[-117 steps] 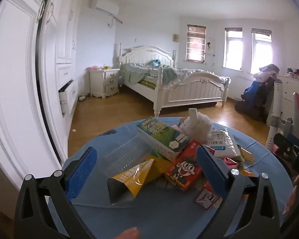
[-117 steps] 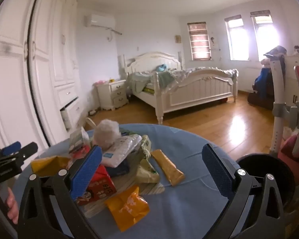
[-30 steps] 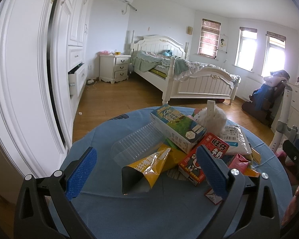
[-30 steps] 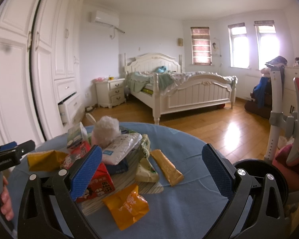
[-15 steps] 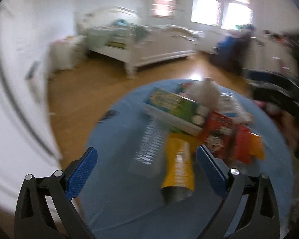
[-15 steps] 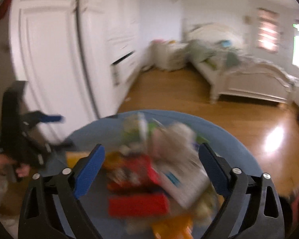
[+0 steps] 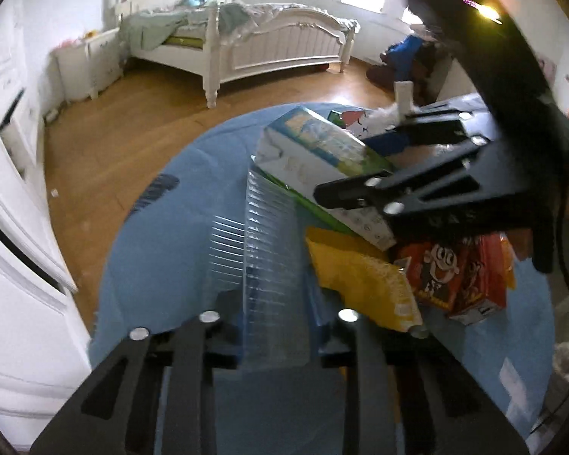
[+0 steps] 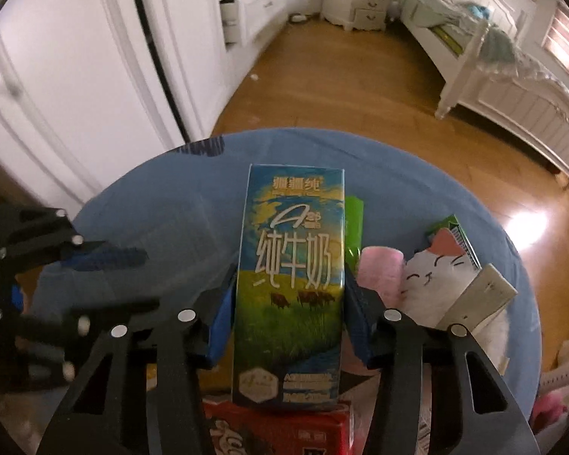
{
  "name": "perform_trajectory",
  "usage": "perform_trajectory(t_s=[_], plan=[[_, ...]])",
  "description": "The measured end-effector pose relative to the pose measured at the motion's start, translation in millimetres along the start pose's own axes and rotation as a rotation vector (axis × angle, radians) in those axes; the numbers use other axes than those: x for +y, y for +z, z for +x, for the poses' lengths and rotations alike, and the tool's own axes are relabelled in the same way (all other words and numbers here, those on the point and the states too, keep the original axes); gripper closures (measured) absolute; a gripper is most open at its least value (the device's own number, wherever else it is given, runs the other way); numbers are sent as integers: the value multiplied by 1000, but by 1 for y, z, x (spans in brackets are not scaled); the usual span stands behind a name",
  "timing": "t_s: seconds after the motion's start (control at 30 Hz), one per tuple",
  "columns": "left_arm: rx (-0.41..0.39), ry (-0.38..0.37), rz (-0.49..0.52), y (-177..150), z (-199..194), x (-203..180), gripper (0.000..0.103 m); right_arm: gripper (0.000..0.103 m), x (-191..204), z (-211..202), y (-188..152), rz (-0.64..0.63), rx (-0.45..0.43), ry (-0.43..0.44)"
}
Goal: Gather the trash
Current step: 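Grasp the clear plastic tray with the left tool while the right tool grasps the blue milk carton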
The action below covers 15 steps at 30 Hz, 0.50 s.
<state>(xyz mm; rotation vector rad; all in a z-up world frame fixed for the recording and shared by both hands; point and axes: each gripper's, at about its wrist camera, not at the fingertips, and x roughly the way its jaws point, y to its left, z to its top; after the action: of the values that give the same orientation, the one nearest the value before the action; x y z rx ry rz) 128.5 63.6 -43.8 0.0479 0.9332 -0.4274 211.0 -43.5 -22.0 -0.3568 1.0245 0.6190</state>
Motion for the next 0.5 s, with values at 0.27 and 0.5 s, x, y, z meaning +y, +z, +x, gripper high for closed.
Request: perform_trajectory(t_s=[0.27, 0.5], plan=[[-188, -31, -63, 7, -61, -15, 94, 54, -36, -116, -40, 183, -407, 268], [-264, -50, -8, 39, -85, -73, 95, 54, -86, -221, -134, 337, -722, 88]])
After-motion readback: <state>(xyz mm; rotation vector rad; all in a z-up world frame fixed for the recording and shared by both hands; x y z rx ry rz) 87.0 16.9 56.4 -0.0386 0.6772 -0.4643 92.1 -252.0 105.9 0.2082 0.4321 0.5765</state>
